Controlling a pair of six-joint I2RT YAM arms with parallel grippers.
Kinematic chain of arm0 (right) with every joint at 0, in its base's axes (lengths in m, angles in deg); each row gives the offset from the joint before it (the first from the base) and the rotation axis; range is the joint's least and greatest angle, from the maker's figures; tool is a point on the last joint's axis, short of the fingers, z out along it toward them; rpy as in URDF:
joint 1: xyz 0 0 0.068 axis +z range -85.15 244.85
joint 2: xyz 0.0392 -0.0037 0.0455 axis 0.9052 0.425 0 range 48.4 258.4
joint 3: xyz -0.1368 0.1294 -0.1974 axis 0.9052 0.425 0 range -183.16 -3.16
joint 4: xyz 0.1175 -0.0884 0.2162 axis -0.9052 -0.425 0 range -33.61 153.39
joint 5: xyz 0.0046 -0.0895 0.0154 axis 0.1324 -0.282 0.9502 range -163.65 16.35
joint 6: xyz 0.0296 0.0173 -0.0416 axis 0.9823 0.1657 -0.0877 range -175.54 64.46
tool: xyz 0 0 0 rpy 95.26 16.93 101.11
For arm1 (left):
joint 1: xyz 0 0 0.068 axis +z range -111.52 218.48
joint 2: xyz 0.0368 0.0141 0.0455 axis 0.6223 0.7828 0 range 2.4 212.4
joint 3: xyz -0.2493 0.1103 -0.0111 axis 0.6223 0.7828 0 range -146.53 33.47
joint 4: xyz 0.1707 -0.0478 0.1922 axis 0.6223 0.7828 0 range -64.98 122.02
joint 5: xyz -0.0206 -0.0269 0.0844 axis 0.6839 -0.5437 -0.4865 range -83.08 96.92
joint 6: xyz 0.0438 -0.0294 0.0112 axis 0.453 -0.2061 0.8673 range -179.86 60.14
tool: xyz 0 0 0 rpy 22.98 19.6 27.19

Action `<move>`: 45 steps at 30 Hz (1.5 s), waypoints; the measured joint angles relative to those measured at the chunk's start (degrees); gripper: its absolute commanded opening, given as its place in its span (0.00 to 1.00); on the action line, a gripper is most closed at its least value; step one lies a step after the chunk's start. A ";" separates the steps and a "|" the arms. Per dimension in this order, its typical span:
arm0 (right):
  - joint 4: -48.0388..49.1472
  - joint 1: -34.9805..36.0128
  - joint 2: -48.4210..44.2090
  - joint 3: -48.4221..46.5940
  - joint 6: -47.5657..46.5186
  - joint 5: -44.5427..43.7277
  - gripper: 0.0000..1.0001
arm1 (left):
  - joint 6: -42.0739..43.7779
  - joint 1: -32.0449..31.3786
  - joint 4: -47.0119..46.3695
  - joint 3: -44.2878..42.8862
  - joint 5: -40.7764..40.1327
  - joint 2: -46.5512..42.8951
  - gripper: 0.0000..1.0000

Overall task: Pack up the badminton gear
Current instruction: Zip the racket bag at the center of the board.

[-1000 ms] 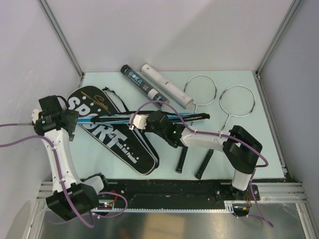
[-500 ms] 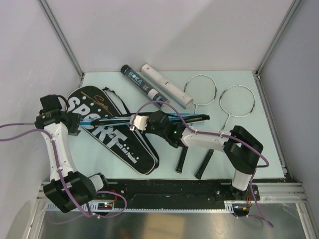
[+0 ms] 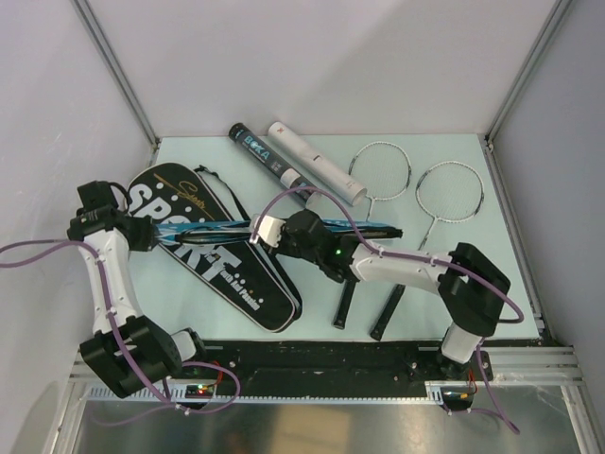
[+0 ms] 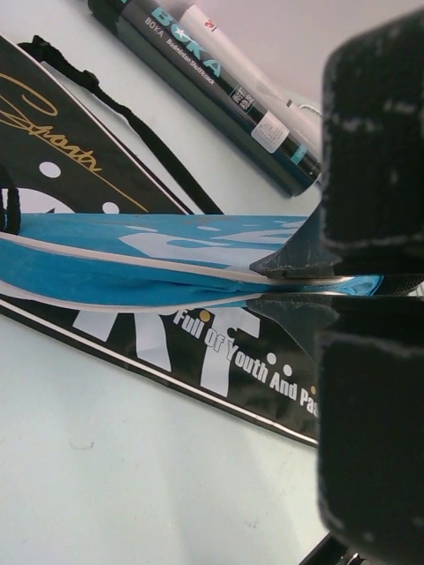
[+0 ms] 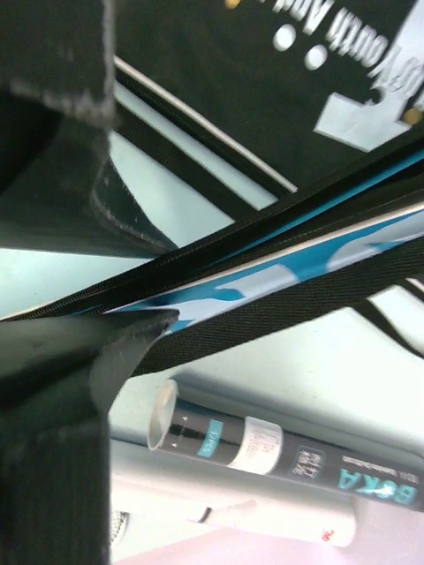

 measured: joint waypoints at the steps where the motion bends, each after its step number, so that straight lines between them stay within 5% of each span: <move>1: 0.15 0.31 -0.66 0.02 1.01 0.02 0.44 | -0.46 0.00 0.02 0.07 0.35 -0.04 0.00; 9: 5.75 7.52 -5.97 -0.02 14.38 -1.66 0.55 | -3.37 0.00 0.07 2.34 1.03 -1.16 0.00; 24: 23.82 9.22 2.19 -1.09 56.08 3.80 0.46 | -6.58 0.00 0.02 3.91 5.07 -3.56 0.00; 45: 27.15 9.88 17.18 -14.34 65.66 1.14 0.45 | -7.91 0.00 -0.37 7.08 6.73 -6.62 0.00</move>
